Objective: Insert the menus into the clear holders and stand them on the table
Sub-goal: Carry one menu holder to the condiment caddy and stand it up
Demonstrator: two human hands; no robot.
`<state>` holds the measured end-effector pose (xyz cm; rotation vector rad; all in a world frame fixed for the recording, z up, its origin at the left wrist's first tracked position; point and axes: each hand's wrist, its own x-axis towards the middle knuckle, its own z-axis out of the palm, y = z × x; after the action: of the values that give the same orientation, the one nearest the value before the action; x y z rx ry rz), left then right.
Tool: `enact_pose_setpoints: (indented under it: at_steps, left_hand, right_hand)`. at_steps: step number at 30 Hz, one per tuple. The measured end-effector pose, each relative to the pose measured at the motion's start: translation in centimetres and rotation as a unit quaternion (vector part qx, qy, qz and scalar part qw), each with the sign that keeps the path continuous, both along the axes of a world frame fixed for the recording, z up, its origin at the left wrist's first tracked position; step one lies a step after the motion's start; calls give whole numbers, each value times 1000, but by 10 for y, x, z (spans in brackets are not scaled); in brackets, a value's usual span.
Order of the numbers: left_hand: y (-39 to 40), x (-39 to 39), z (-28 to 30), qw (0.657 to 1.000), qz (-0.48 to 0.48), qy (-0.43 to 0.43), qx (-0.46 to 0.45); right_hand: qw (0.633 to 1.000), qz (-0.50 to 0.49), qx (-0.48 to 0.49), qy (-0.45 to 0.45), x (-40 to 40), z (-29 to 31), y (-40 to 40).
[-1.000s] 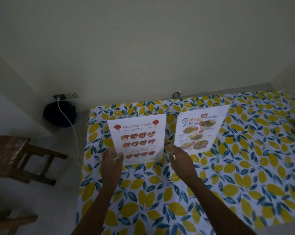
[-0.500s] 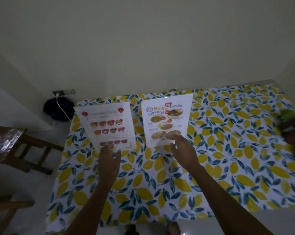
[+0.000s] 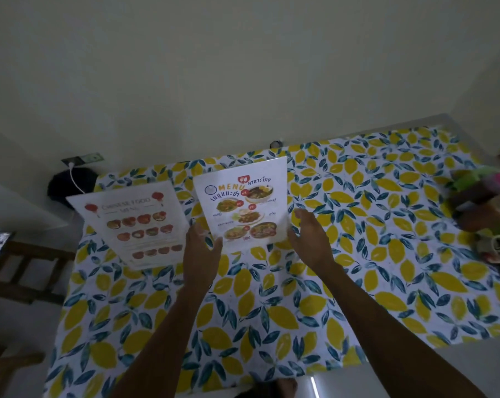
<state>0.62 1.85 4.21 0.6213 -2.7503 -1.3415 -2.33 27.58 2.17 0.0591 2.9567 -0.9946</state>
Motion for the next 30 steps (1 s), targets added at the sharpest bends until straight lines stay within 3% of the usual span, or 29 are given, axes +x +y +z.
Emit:
enact_pose_setpoints:
  at_steps: [4, 9, 17, 23, 30]
  left_hand:
    - [5, -16, -1, 999, -15, 9, 36]
    - [-3, -32, -4, 997, -49, 27, -60]
    - [21, -58, 7, 998, -32, 44, -36]
    - [119, -116, 36, 992, -77, 87, -56]
    - [290, -190, 34, 987, -113, 100, -60]
  right_hand:
    - [997, -36, -61, -42, -25, 0, -9]
    - [996, -36, -75, -30, -43, -3, -16]
    - [995, -12, -102, 7, -65, 20, 22]
    - [993, -18, -92, 71, -105, 48, 122]
    - [996, -63, -35, 42, -177, 57, 293]
